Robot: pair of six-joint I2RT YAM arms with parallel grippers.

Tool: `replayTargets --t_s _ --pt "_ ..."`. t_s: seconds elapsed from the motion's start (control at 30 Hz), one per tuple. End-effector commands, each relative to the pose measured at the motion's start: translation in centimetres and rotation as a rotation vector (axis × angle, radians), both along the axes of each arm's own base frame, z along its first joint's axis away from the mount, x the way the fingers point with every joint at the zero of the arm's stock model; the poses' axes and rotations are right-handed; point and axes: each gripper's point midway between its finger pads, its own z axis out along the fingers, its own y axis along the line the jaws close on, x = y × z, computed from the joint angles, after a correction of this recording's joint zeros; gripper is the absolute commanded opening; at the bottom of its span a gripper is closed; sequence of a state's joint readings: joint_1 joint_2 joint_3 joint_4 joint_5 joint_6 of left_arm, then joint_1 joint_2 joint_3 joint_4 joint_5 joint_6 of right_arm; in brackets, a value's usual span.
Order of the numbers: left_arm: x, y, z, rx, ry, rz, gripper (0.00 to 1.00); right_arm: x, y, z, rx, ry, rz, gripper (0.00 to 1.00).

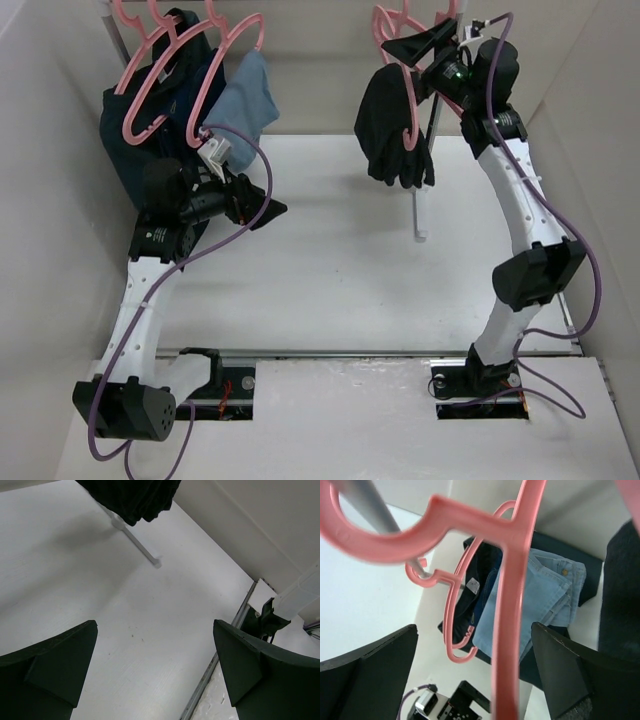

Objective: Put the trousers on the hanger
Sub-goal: Place the hanger at the clothesline.

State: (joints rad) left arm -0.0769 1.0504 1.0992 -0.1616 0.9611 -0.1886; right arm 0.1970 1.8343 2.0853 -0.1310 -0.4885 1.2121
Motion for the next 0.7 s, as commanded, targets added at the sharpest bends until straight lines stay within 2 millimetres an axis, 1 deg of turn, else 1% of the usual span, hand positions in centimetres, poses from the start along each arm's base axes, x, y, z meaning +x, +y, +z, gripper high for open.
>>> replayTargets --t_s 0.0,0.07,0.1,0.13,0.17,0.2,0.23,0.3,0.33,0.37,0.4,0.43,0.47,0.5,0.53,0.57,0.6,0.63,0.67 --pt "-0.5 0.2 1.3 -0.011 -0.057 -0.003 1.00 -3.7 -0.1 3.9 -0.031 -0.163 0.007 0.99" --pt "-0.6 0.2 1.1 -0.005 -0.055 -0.004 1.00 -4.4 -0.3 3.5 -0.056 -0.171 0.003 0.99" --pt "-0.6 0.2 1.1 -0.005 -0.055 -0.004 1.00 -4.5 0.2 1.9 -0.074 -0.144 0.013 0.99" --pt "-0.8 0.3 1.1 0.001 -0.062 -0.005 1.00 -5.6 -0.1 2.0 -0.099 -0.163 0.009 0.99" --pt "-0.8 0.3 1.1 0.006 -0.070 -0.006 1.00 -5.9 0.0 1.6 -0.112 -0.163 -0.003 0.99" --pt "-0.7 0.4 1.0 0.009 -0.061 0.002 1.00 -5.7 -0.2 -0.8 -0.138 -0.115 -0.011 0.99" --pt "-0.7 0.4 1.0 0.009 -0.061 0.002 1.00 -7.2 -0.2 -0.6 -0.164 -0.136 -0.015 0.99" --pt "-0.6 0.5 0.7 0.024 -0.072 0.008 1.00 -7.8 -0.8 -2.1 -0.201 -0.113 -0.060 0.99" --pt "-0.9 0.6 0.8 0.025 -0.069 0.008 1.00 -8.1 -0.5 -4.6 -0.238 -0.060 -0.063 0.99" --pt "-0.9 0.6 0.8 0.025 -0.069 0.008 1.00 -9.5 -0.9 -4.3 -0.280 -0.090 -0.088 0.99" --pt "-0.8 0.6 0.4 0.032 -0.070 0.006 1.00 -9.5 -1.5 -5.1 -0.313 -0.080 -0.141 0.99" --pt "-0.9 0.6 0.3 0.033 -0.061 0.006 1.00 -10.3 -0.9 -7.0 -0.354 -0.057 -0.135 0.99" --pt "-0.9 0.7 0.4 0.039 -0.078 0.013 1.00 -11.5 -1.4 -7.2 -0.399 -0.077 -0.151 0.99" --pt "-1.0 0.7 -0.1 0.041 -0.060 0.013 1.00 -12.0 -1.8 -7.6 -0.419 -0.083 -0.170 0.99" --pt "-1.0 0.8 -0.3 0.051 -0.057 0.020 1.00 -12.3 -2.5 -8.6 -0.448 -0.069 -0.206 0.99" --pt "-0.9 1.0 -0.5 0.067 -0.075 0.031 1.00 -12.8 -2.5 -11.3 -0.490 -0.032 -0.208 0.99" --pt "-1.0 1.2 -0.6 0.078 -0.077 0.040 1.00 -14.1 -3.2 -10.9 -0.502 -0.071 -0.233 0.99" --pt "-0.6 1.6 -1.5 0.099 -0.065 0.070 1.00 -14.6 -3.7 -11.6 -0.516 -0.078 -0.258 0.99" --pt "-0.7 1.9 -1.8 0.116 -0.066 0.084 1.00 -15.5 -3.3 -14.7 -0.555 -0.052 -0.232 0.99"
